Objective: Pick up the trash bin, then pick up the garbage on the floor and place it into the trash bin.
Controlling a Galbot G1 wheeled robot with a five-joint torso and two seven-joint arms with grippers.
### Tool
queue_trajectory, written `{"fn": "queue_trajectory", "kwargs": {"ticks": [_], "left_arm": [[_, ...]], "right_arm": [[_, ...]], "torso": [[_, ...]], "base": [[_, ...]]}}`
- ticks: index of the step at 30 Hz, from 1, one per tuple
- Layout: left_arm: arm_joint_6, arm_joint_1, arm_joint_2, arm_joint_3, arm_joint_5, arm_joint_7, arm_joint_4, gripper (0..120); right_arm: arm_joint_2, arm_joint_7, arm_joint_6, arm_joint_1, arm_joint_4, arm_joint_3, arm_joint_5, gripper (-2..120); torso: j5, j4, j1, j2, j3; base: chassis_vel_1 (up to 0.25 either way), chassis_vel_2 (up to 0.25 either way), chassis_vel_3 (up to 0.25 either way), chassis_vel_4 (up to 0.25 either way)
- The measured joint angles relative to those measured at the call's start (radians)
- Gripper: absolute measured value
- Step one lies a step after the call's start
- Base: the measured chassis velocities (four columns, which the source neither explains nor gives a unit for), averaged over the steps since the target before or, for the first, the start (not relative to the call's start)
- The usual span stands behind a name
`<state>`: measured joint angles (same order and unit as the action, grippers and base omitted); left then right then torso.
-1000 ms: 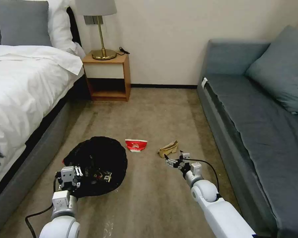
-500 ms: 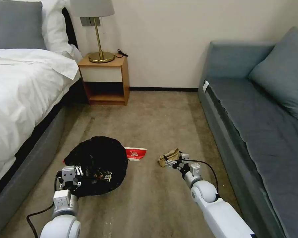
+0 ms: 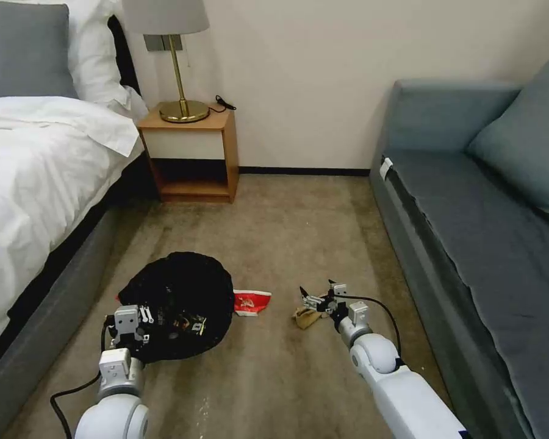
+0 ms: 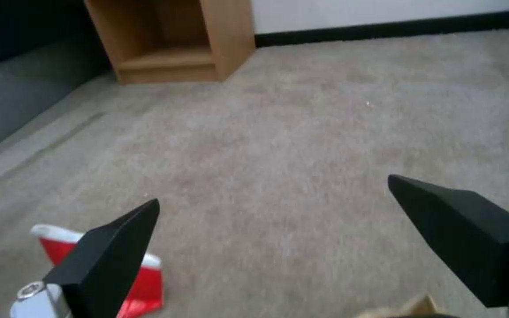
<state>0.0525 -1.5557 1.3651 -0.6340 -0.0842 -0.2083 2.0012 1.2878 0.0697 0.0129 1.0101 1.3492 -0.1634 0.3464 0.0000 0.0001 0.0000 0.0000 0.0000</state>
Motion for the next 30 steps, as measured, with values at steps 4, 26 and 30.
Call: {"fn": "queue_trajectory", "kwargs": {"ticks": [4,26,30], "left_arm": [[0.0,0.003,-0.002,0.0,-0.002,0.0,0.0,4],[-0.008,-0.011,-0.01,-0.018,-0.016,0.009,0.014,4],[-0.009,-0.011,-0.01,-0.024,-0.017,0.009,0.014,4]], "right_arm": [[0.0,0.007,-0.012,0.002,0.0,0.0,-0.019,100],[-0.027,0.059,0.008,0.012,0.054,0.075,-0.106,100],[-0.033,0.094,0.033,-0.005,0.054,0.095,-0.107,100]], "torso": [[0.0,-0.0001,0.0,0.0,0.0],[0.0,0.0,0.0,0.0,0.0],[-0.0001,-0.0001,0.0,0.0,0.0]], "base": [[-0.119,0.11,0.113,-0.123],[-0.064,0.074,0.072,-0.07],[0.0,0.0,0.0,0.0]]}}
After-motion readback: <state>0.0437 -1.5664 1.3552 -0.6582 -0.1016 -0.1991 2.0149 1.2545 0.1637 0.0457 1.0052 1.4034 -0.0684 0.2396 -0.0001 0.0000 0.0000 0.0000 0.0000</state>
